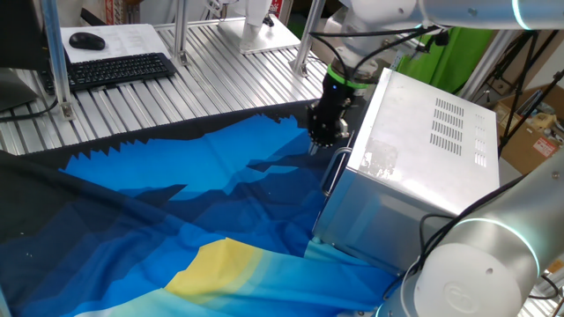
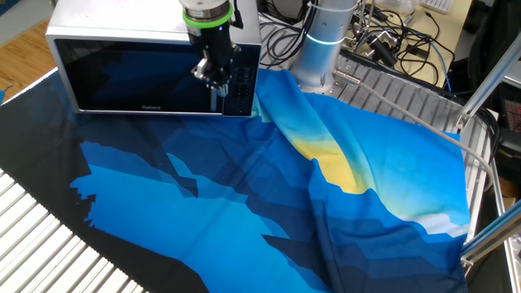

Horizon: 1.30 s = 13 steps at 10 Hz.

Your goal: Open the microwave door

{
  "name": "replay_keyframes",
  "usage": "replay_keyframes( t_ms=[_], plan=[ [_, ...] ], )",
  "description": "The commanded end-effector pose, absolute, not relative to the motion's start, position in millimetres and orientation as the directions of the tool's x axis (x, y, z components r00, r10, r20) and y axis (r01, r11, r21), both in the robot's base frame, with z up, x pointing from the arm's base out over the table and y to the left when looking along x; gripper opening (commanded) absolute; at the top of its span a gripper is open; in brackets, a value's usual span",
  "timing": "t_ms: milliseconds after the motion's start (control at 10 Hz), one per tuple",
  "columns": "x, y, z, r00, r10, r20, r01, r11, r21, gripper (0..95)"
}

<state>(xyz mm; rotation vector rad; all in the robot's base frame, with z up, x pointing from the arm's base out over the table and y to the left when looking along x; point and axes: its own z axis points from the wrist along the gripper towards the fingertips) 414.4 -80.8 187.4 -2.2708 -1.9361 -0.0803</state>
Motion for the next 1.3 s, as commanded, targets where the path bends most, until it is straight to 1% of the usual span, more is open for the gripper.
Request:
replay_keyframes(
  t_ms=[100,400,500,600,800,1100,1300],
  plan=[
    [420.5,-78.4,188.2,0.344,0.932,0.117,0.938,-0.335,-0.09,0.0],
    [425.3,-77.5,189.8,0.451,0.892,0.024,0.891,-0.449,-0.066,0.0],
    [425.8,-77.6,189.9,0.459,0.888,0.021,0.887,-0.457,-0.066,0.0],
    [427.9,-78.8,190.0,0.487,0.873,0.014,0.872,-0.485,-0.065,19.0],
    [430.5,-83.2,190.1,0.526,0.85,0.001,0.848,-0.525,-0.067,19.0],
    [430.2,-93.0,197.9,0.553,0.833,-0.004,0.831,-0.552,-0.066,19.0],
    [428.4,-95.3,197.3,0.575,0.818,-0.024,0.816,-0.575,-0.052,19.0]
  ],
)
